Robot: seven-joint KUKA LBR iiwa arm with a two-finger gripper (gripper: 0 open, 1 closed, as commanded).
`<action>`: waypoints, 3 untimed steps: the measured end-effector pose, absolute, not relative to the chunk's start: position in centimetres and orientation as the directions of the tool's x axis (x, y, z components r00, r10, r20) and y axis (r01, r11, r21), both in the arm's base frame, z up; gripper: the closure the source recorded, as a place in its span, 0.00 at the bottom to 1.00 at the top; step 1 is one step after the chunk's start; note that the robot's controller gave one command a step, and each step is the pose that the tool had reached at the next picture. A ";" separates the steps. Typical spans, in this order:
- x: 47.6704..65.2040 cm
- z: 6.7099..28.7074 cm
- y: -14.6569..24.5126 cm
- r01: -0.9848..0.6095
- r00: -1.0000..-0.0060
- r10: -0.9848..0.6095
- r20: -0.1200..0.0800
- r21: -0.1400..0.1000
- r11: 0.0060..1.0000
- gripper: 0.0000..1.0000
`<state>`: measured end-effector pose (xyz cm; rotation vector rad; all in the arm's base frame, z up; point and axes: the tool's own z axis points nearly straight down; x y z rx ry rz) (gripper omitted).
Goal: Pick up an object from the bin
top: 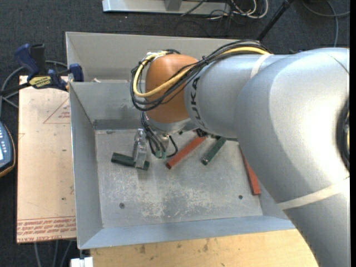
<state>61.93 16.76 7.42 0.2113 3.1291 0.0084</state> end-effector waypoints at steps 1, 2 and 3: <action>65.4 10.7 21.3 0.263 -0.965 0.263 -0.007 0.006 0.965 1.00; 64.5 13.2 14.4 0.097 -0.995 0.097 -0.003 -0.001 0.995 1.00; 64.4 13.1 14.7 0.094 -0.996 0.094 -0.002 0.001 0.996 0.00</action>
Offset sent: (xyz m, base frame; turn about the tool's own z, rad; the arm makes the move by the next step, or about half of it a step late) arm 0.0329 0.0428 0.0304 0.1359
